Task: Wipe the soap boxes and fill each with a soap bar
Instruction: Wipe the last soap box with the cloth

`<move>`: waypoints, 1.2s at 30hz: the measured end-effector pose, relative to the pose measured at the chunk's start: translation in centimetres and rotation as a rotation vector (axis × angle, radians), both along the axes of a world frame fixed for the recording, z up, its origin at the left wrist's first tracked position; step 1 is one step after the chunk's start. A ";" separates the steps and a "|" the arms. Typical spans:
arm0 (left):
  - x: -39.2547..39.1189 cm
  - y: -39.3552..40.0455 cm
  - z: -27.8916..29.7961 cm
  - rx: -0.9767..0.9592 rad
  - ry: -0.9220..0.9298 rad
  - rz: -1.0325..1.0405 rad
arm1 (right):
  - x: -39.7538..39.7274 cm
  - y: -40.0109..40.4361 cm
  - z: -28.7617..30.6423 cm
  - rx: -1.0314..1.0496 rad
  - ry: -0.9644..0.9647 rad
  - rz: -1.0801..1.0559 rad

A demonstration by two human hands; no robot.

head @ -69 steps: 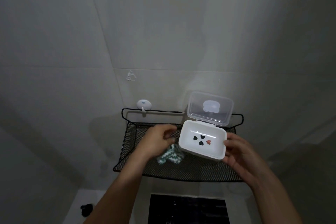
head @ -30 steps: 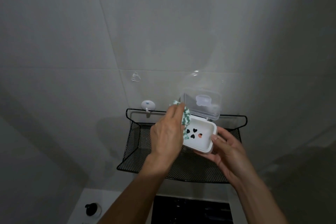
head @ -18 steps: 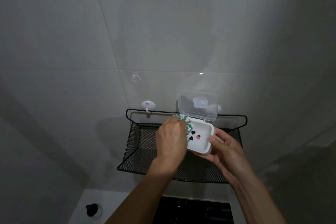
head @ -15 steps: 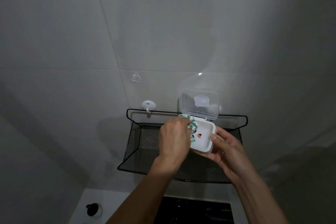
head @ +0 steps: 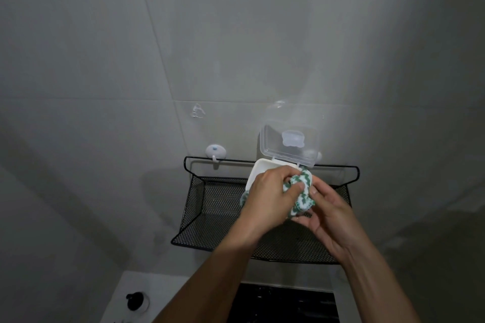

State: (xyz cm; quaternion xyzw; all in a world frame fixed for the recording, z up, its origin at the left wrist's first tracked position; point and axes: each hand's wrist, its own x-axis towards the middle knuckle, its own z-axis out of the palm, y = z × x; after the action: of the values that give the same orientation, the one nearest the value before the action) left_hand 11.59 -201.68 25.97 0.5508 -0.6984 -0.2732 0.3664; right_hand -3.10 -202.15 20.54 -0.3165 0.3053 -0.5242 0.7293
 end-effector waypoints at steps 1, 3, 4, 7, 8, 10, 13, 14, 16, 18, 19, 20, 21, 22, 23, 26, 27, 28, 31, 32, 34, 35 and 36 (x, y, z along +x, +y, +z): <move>0.1 0.0 0.2 0.009 0.005 -0.019 | 0.0 -0.1 0.0 0.000 -0.007 -0.007; 0.3 0.1 0.4 0.016 -0.014 -0.056 | -0.1 -0.1 0.1 -0.007 -0.006 -0.010; 0.4 0.1 0.5 0.010 -0.056 -0.071 | -0.2 -0.2 0.1 -0.013 -0.003 -0.011; 0.8 0.3 0.9 -0.037 -0.219 -0.117 | -0.5 -0.2 0.1 -0.032 0.025 -0.018; 0.8 0.4 1.0 -0.051 -0.267 -0.138 | -0.5 -0.2 0.1 -0.030 0.036 -0.022; 1.0 0.5 1.2 -0.065 -0.357 -0.182 | -0.7 -0.3 0.0 -0.016 0.051 -0.032; 1.2 0.5 1.5 -0.069 -0.492 -0.261 | -0.8 -0.2 -0.1 -0.007 0.085 -0.040; 1.2 0.6 1.6 -0.077 -0.530 -0.285 | -0.8 -0.2 -0.1 -0.004 0.098 -0.047; 1.4 0.6 1.8 -0.112 -0.605 -0.319 | -0.7 -0.3 -0.1 0.010 0.127 -0.061; 1.6 0.6 1.9 -0.159 -0.679 -0.330 | -0.8 -0.3 0.0 0.026 0.168 -0.071; 1.7 0.6 2.0 -0.181 -0.710 -0.327 | -0.8 -0.3 0.1 0.033 0.186 -0.073; 1.9 0.6 2.0 -0.196 -0.733 -0.321 | -0.9 -0.3 0.1 0.041 0.198 -0.075; 2.2 0.5 1.9 -0.203 -0.744 -0.311 | -1.0 -0.3 0.1 0.049 0.200 -0.079; 2.5 0.5 1.9 -0.201 -0.748 -0.300 | -1.1 -0.2 0.2 0.057 0.193 -0.084; 2.8 0.4 1.8 -0.195 -0.748 -0.290 | -1.2 -0.1 0.2 0.064 0.182 -0.088; 3.2 0.2 1.7 -0.193 -0.734 -0.284 | -1.3 0.1 0.2 0.061 0.166 -0.083; 3.0 0.2 1.7 -0.204 -0.720 -0.290 | -1.2 0.0 0.2 0.054 0.171 -0.078; 2.7 0.4 1.7 -0.214 -0.700 -0.298 | -1.0 0.0 0.2 0.049 0.182 -0.075; 1.4 1.0 1.2 -0.241 -0.651 -0.294 | -0.9 -0.2 0.1 0.039 0.206 -0.083; 1.2 1.2 1.1 -0.248 -0.637 -0.284 | -0.9 -0.2 0.2 0.032 0.206 -0.084; 1.1 1.3 0.8 -0.245 -0.604 -0.271 | -1.0 -0.2 0.1 0.011 0.213 -0.076; 1.1 1.3 0.7 -0.241 -0.596 -0.271 | -1.0 -0.1 0.1 0.003 0.219 -0.075; 1.1 1.4 0.6 -0.239 -0.593 -0.275 | -1.1 -0.1 0.1 -0.001 0.226 -0.077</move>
State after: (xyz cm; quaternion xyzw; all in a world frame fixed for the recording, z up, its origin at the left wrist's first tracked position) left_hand 12.72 -200.29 26.55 0.4602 -0.8691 -0.0644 0.1694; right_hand -4.16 -202.25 20.61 -0.3618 0.3971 -0.5130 0.6695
